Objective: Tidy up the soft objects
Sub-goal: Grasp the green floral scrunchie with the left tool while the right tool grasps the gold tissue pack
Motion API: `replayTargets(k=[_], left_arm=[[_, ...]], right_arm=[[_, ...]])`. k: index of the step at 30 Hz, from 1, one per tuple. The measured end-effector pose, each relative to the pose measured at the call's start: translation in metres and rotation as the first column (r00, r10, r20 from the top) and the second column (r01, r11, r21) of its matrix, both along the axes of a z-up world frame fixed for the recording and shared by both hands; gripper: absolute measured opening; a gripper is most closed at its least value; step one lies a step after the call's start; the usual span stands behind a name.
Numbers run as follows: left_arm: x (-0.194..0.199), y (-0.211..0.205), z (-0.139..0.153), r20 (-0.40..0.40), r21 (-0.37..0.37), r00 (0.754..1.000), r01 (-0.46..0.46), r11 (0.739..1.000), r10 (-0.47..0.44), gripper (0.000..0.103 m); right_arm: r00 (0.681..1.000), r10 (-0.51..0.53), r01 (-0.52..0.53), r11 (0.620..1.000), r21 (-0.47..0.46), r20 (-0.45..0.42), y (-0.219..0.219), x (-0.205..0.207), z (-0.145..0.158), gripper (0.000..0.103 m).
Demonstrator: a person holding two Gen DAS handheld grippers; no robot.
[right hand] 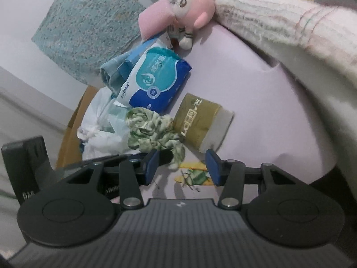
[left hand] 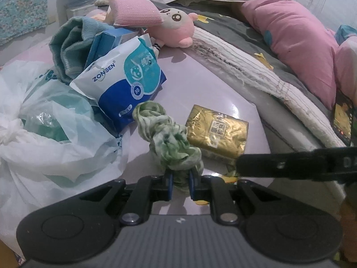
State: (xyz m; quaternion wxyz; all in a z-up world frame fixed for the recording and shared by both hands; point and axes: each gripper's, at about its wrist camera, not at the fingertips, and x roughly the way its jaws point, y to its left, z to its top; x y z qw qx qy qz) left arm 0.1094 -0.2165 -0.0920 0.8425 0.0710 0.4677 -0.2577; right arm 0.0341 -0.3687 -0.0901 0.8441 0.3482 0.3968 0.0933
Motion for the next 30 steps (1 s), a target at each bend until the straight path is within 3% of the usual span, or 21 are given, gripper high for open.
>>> replayTargets(k=[7,10,13,21,30], left_arm=[[-0.001,0.0,0.0,0.002,0.003,1.0,-0.006,1.0,0.006,0.015],[-0.001,-0.001,0.001,0.005,0.006,1.0,-0.01,1.0,0.01,0.015],[-0.001,-0.001,0.001,0.006,0.008,1.0,-0.009,1.0,0.009,0.015],[0.003,0.002,0.0,-0.001,0.003,1.0,-0.008,1.0,0.008,0.016],[0.007,0.012,0.001,-0.005,0.019,0.999,-0.05,0.999,0.05,0.016]], right_arm=[[0.991,-0.019,0.042,0.984,-0.171,0.13,-0.011,0.025,0.035,0.047],[0.996,-0.047,0.062,0.975,-0.212,0.076,-0.015,0.049,0.026,0.047],[0.999,-0.035,0.032,0.986,-0.161,-0.013,-0.012,0.057,0.006,0.048],[0.999,0.05,-0.053,0.959,-0.278,-0.018,0.01,0.035,0.006,0.048],[0.98,0.198,-0.187,0.898,-0.398,-0.014,0.028,0.053,0.016,0.063]])
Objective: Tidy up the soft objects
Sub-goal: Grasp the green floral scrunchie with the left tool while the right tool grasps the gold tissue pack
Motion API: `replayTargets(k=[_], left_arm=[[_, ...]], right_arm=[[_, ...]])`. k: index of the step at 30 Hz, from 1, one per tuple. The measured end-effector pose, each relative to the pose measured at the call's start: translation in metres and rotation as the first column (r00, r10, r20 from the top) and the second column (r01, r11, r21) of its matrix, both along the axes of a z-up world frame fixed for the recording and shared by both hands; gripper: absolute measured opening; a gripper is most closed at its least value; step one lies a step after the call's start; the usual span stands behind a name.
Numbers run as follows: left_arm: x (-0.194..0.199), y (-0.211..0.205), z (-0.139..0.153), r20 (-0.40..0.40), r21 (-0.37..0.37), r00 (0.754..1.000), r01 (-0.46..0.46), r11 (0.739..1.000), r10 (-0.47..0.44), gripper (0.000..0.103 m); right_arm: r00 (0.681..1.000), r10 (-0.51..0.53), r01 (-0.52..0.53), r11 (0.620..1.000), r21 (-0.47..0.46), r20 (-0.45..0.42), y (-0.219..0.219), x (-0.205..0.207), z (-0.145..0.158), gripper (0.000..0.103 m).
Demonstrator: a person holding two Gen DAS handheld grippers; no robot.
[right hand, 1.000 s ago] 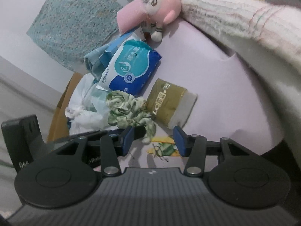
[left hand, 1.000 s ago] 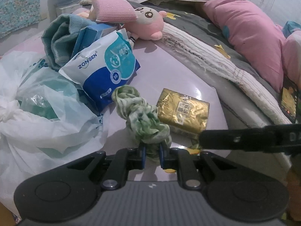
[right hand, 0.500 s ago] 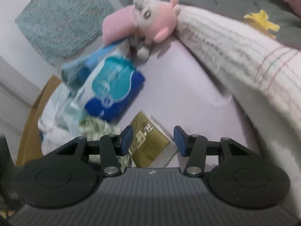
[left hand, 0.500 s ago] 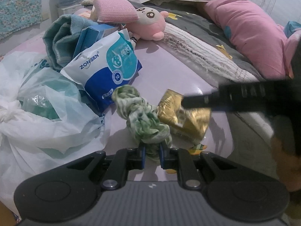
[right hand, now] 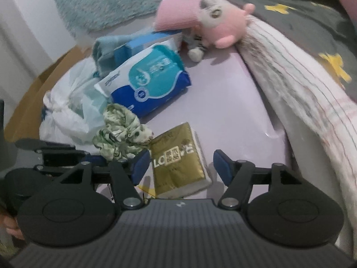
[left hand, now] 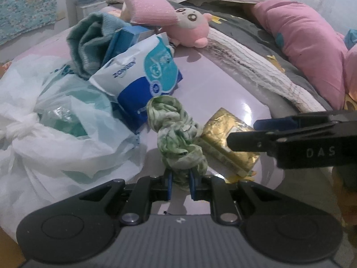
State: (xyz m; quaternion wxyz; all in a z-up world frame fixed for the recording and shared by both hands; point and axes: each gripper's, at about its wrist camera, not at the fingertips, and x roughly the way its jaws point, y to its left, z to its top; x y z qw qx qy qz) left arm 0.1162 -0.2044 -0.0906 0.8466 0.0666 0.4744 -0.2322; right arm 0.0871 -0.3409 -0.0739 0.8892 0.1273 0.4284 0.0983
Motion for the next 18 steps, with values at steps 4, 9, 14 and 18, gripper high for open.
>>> replayTargets(k=[4,9,14,18], left_arm=[[0.002,0.002,-0.001,-0.005,-0.001,1.0,-0.008,1.0,0.008,0.016],[0.003,0.0,-0.002,-0.006,0.002,1.0,0.0,1.0,0.0,0.02],[0.003,0.003,0.0,-0.004,-0.005,1.0,-0.011,1.0,0.011,0.033],[0.001,0.006,0.005,0.013,-0.01,1.0,-0.013,1.0,0.013,0.051]], right_arm=[[0.998,0.051,-0.052,0.998,-0.046,-0.039,0.011,0.012,-0.006,0.063],[0.997,0.064,-0.068,0.991,-0.111,-0.043,0.019,0.013,-0.006,0.055],[1.0,0.014,-0.017,0.993,-0.115,-0.024,0.016,0.006,-0.005,0.051],[0.996,-0.085,0.084,0.995,-0.056,-0.011,-0.002,-0.002,-0.003,0.05]])
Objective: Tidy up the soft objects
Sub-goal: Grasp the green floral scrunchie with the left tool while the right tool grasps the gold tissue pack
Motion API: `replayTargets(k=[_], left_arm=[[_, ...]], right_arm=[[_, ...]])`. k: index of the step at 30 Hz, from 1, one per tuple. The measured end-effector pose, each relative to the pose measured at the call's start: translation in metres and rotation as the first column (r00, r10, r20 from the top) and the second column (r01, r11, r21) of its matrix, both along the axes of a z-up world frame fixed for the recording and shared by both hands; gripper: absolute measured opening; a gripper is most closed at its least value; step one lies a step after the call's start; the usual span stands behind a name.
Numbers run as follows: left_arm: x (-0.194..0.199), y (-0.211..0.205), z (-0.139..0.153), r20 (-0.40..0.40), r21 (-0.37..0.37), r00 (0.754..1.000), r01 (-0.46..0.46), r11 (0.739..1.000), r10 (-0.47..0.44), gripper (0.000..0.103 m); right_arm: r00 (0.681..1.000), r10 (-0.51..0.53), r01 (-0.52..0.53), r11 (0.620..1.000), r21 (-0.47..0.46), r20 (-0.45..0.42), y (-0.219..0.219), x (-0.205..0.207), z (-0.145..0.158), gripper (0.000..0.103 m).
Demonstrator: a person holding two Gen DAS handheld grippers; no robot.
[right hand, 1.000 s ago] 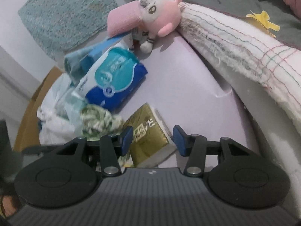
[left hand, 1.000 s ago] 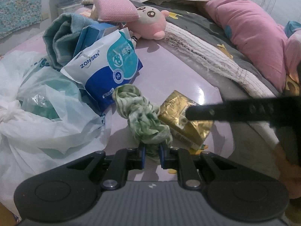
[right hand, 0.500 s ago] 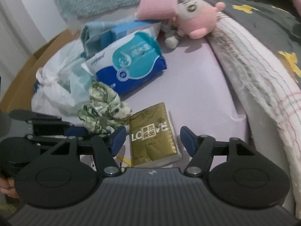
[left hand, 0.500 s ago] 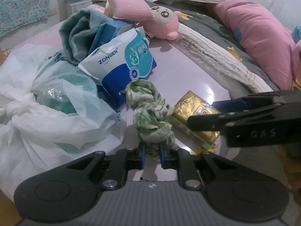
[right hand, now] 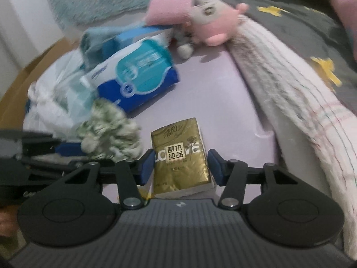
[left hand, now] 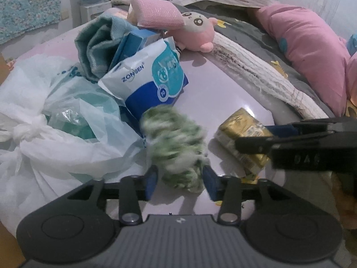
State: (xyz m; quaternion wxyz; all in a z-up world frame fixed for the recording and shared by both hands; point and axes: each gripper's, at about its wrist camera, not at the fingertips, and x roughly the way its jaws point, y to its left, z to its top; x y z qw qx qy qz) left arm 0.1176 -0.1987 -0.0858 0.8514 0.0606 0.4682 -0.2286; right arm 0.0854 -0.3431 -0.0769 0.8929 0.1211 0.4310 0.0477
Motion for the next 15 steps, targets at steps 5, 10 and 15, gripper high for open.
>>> replayTargets(k=[5,10,15], left_arm=[[-0.006,-0.005,0.01,0.053,0.02,0.998,0.039,0.999,-0.04,0.071],[-0.001,-0.017,0.01,0.077,0.08,0.996,0.048,0.996,-0.055,0.082],[0.011,-0.032,-0.001,0.053,0.152,0.997,0.055,0.987,-0.063,0.079]], right_arm=[[0.996,-0.084,0.082,0.991,0.103,0.01,-0.022,-0.007,-0.001,0.05],[0.996,-0.092,0.09,0.982,0.169,0.009,-0.027,-0.011,-0.004,0.05],[0.996,-0.089,0.086,0.978,0.191,0.007,-0.023,-0.01,-0.007,0.05]])
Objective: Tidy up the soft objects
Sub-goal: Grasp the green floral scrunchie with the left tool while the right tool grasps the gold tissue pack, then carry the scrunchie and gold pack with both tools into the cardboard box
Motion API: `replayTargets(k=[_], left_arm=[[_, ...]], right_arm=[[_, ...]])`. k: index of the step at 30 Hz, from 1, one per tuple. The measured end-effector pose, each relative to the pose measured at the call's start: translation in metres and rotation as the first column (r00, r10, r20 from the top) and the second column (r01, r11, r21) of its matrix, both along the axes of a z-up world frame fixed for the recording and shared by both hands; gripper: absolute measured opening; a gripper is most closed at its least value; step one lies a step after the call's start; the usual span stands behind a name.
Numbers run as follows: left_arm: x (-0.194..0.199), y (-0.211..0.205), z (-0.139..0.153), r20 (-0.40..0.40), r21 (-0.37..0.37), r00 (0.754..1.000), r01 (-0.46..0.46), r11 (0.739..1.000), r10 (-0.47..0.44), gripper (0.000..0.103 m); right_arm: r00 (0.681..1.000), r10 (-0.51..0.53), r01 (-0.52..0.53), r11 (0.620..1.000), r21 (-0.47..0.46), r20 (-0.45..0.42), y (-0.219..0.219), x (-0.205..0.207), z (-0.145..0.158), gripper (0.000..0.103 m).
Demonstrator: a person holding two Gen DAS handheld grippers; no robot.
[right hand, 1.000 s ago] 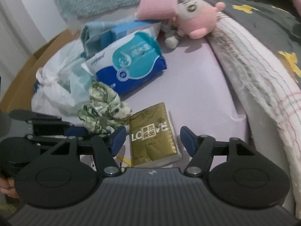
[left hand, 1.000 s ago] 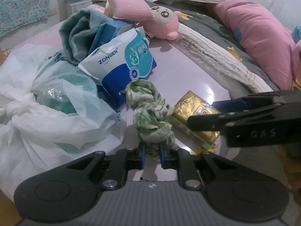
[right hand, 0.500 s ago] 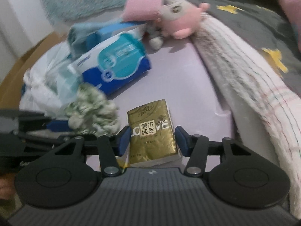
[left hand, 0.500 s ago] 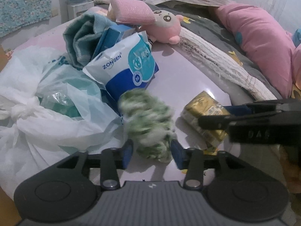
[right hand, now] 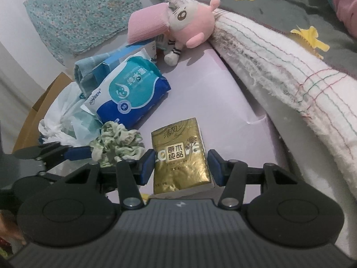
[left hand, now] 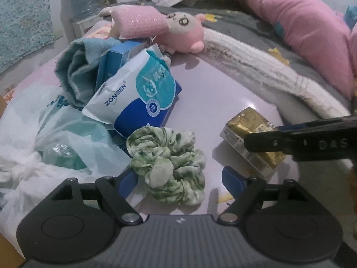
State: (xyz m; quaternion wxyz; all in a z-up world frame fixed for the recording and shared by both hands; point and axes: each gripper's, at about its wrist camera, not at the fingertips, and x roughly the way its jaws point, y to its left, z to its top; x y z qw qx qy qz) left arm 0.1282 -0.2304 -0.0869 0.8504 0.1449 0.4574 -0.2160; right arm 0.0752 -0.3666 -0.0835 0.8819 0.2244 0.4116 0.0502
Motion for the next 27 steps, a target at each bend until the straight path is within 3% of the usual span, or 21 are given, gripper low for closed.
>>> replayTargets(k=[1,3,7,9,16,27], left_arm=[[0.002,-0.001,-0.003,-0.008,0.009,1.0,-0.008,1.0,0.008,0.076],[0.005,-0.001,-0.007,-0.039,0.006,0.999,-0.018,1.0,0.018,0.059],[0.006,0.006,-0.012,-0.053,-0.006,0.997,-0.054,0.999,0.054,0.042],[0.007,0.009,-0.01,-0.047,-0.006,0.997,-0.066,0.998,0.066,0.025],[0.0,0.024,0.01,-0.032,-0.077,0.996,-0.089,0.993,0.087,0.019],[-0.028,0.051,0.063,0.09,-0.167,0.991,-0.086,0.982,0.102,0.018]], right_arm=[[1.0,0.001,-0.001,1.0,0.002,0.001,0.001,0.0,0.0,0.05],[1.0,0.003,-0.003,1.0,0.007,0.001,0.002,0.001,-0.001,0.05],[1.0,0.005,-0.005,1.0,0.018,0.004,0.004,0.002,-0.001,0.05],[1.0,0.004,-0.004,1.0,0.03,0.006,0.005,0.002,-0.002,0.05],[0.999,0.004,-0.006,0.996,0.088,0.034,0.012,-0.004,0.004,0.05],[0.99,0.03,-0.045,0.993,0.107,0.141,0.035,-0.021,0.046,0.05]])
